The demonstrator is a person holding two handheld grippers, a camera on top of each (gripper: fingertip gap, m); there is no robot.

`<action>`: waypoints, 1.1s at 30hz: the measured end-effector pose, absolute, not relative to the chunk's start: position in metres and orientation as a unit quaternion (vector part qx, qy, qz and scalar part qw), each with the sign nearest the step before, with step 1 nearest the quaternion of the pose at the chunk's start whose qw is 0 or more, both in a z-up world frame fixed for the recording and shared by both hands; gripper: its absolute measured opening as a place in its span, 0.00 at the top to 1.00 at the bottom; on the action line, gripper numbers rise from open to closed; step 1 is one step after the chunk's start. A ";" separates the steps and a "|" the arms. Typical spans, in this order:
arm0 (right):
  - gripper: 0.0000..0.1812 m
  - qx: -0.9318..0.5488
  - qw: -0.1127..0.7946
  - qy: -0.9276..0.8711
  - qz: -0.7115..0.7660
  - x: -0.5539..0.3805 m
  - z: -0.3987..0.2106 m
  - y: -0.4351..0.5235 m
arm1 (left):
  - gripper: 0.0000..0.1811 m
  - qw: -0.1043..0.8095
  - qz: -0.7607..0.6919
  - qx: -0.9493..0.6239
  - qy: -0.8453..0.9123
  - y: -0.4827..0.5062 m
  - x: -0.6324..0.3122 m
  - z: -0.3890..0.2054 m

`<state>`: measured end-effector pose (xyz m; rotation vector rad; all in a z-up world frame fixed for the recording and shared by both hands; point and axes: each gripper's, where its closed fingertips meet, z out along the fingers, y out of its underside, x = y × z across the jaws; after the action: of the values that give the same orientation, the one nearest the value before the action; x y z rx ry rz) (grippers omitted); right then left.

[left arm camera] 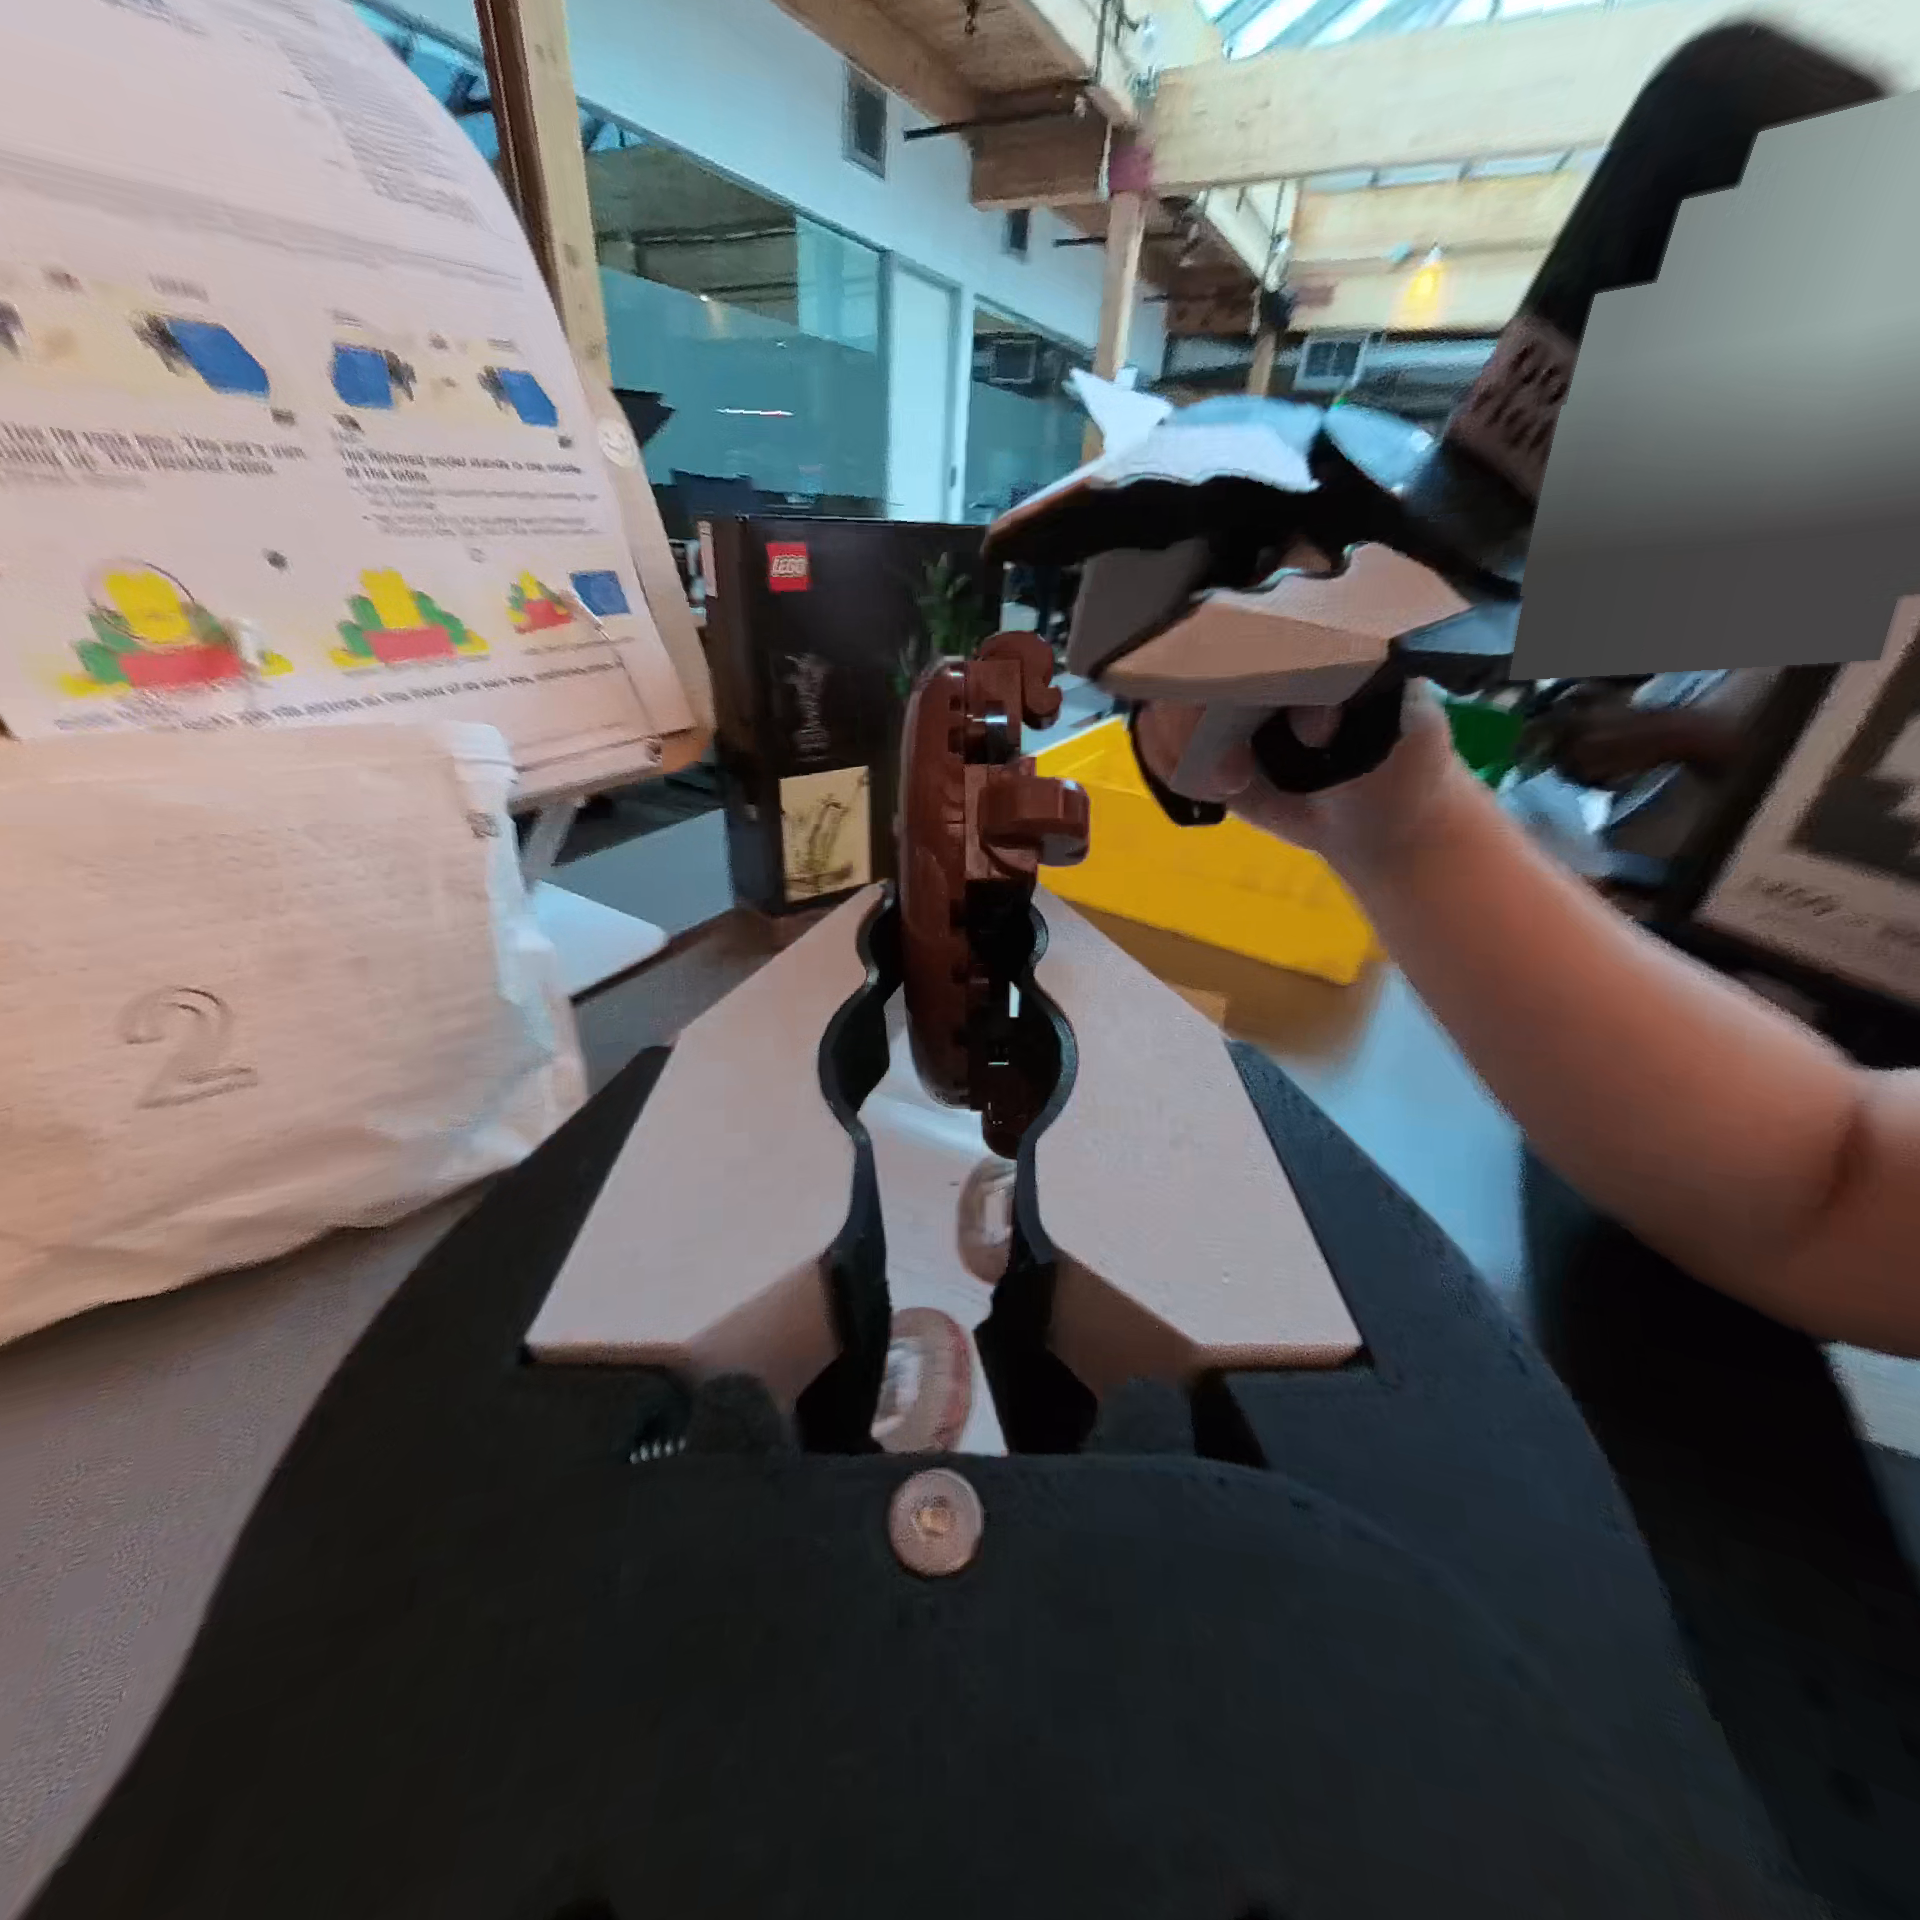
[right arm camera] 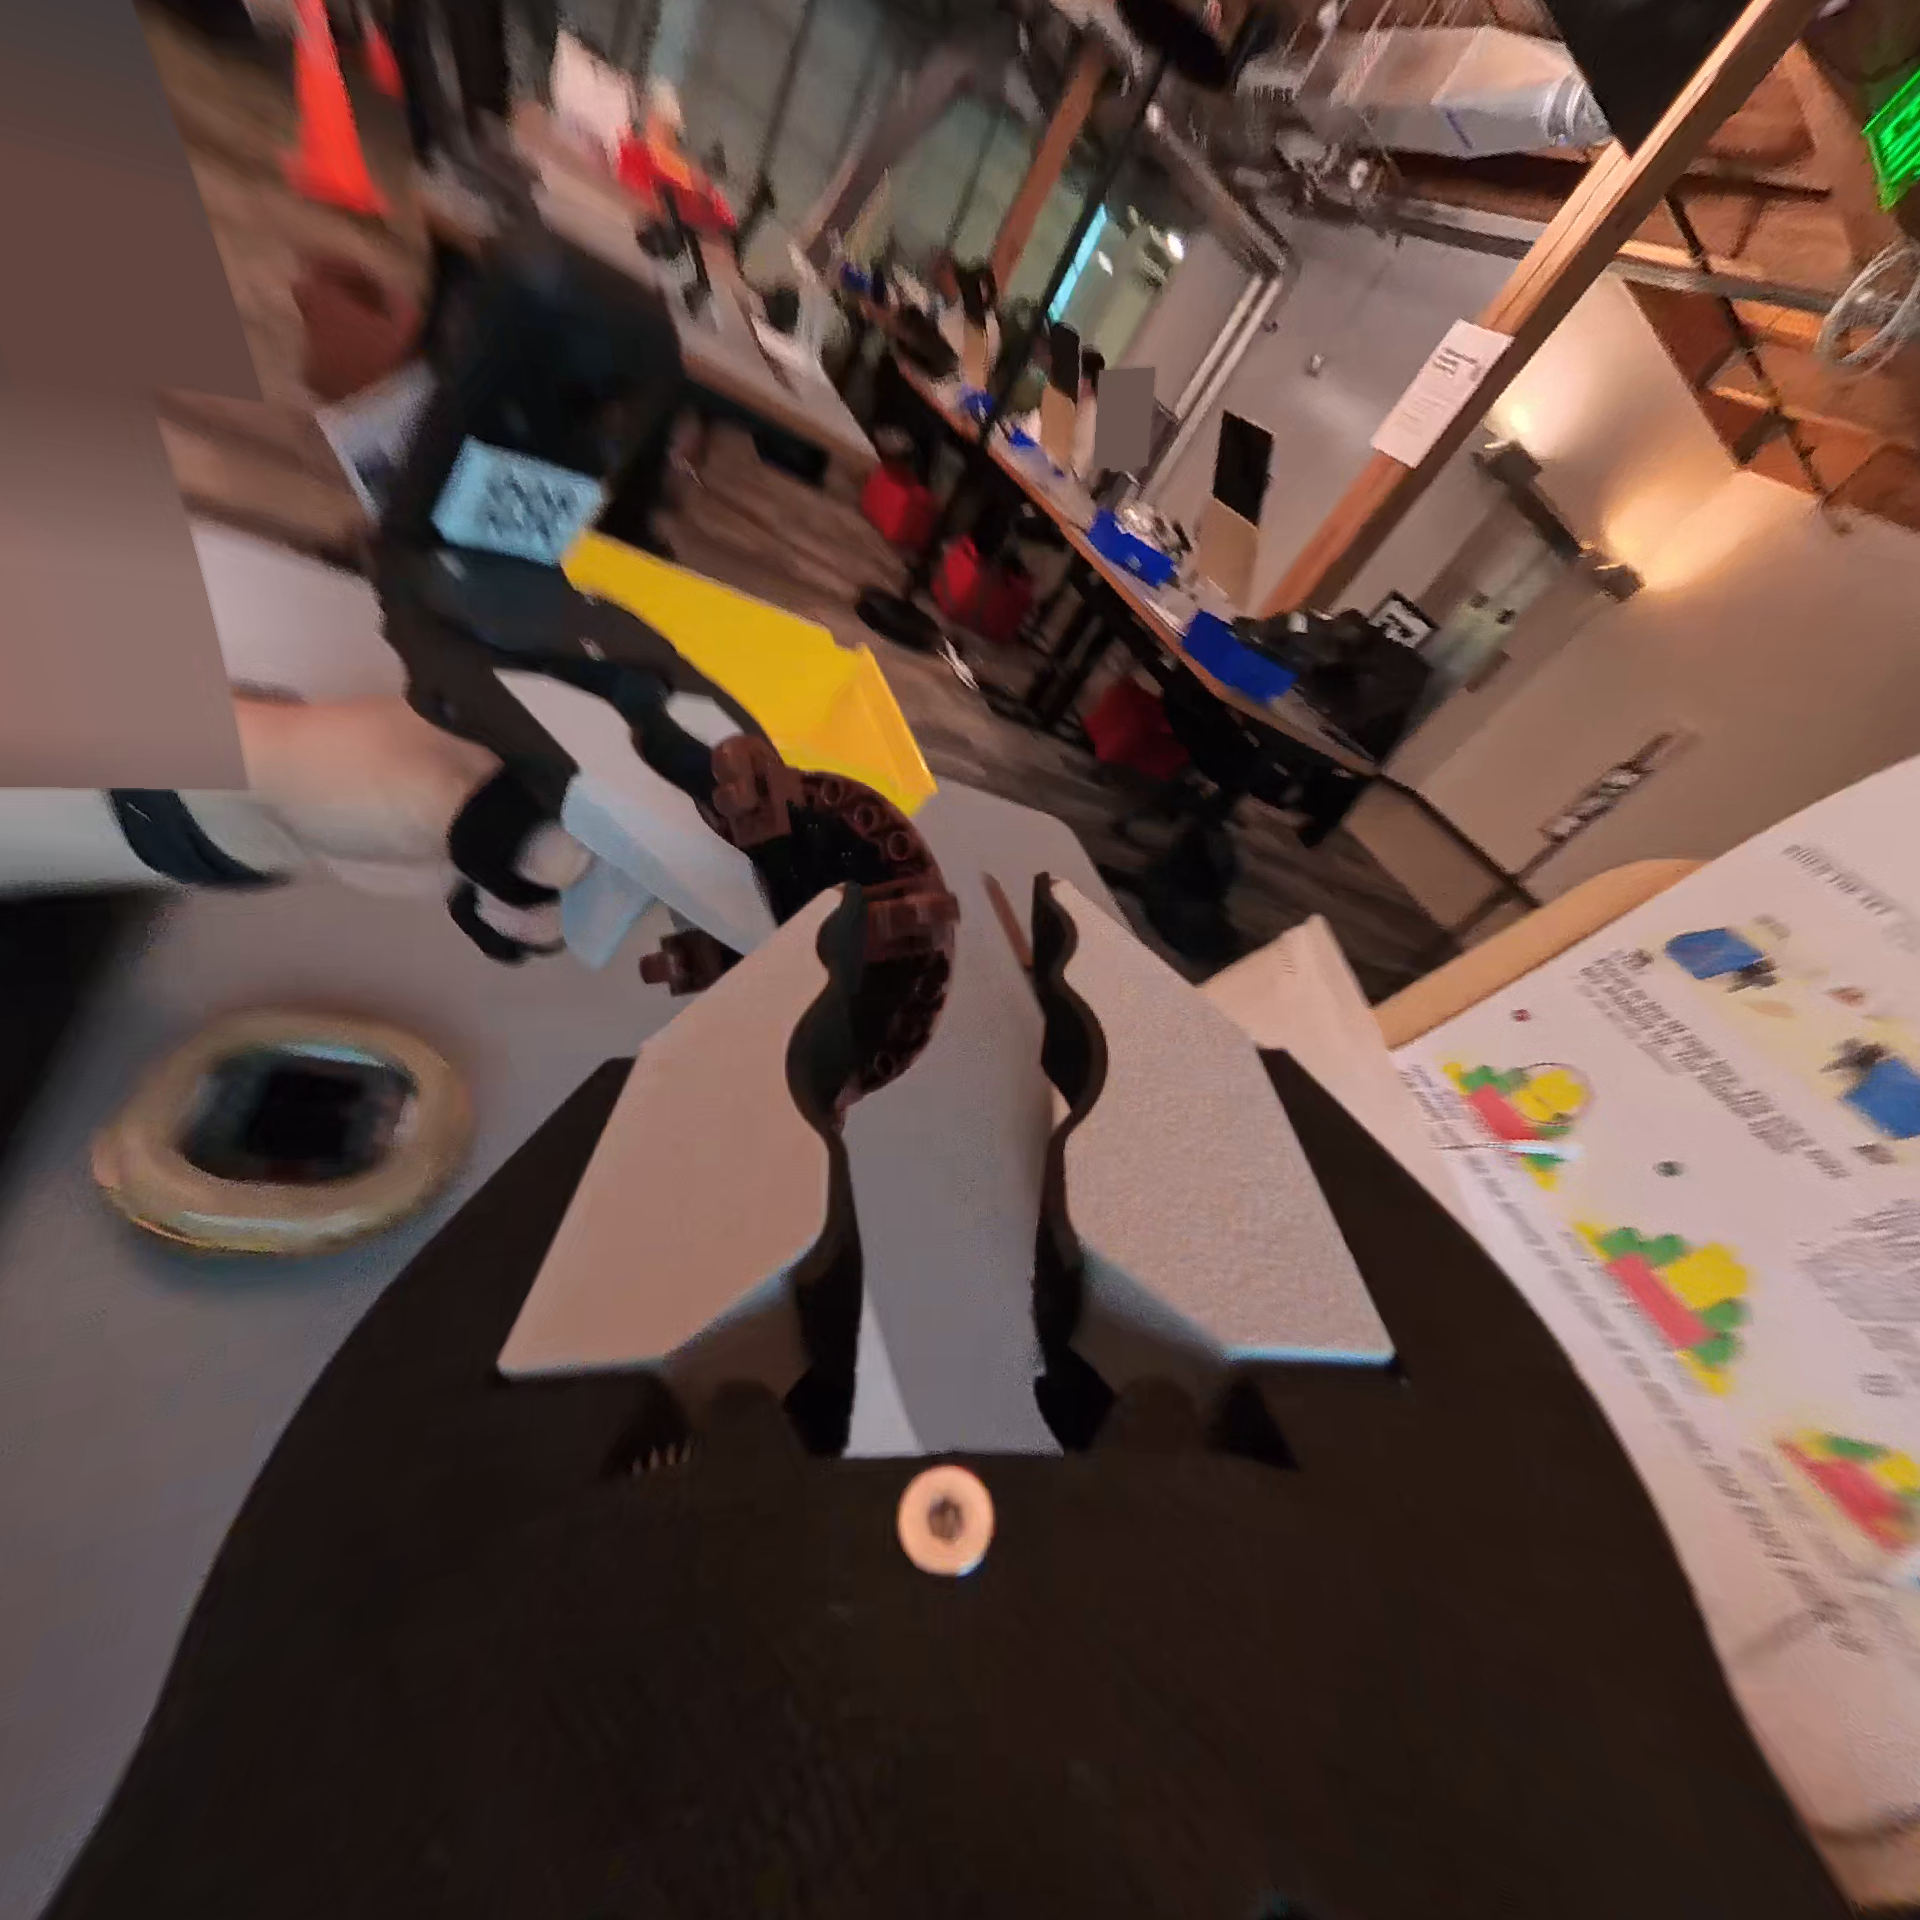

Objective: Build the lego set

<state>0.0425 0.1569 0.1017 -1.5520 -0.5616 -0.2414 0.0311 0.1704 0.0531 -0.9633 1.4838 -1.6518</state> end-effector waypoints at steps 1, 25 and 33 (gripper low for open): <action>0.82 -0.685 0.688 -0.234 -0.062 0.045 0.106 0.152 | 0.91 0.333 -0.658 -0.379 0.558 0.173 0.030 0.055; 0.91 -0.732 0.501 -0.040 0.459 0.020 0.005 0.193 | 0.87 0.047 -0.718 -0.473 0.509 0.188 0.027 0.011; 0.91 -0.614 0.435 0.143 0.642 0.044 -0.014 0.211 | 0.63 0.146 -0.686 -0.520 0.488 0.241 -0.005 0.002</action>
<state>0.0442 0.2114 -0.0145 -1.5283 0.3566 1.5991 -0.0051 0.2406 0.0021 -1.4957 1.4041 -1.9752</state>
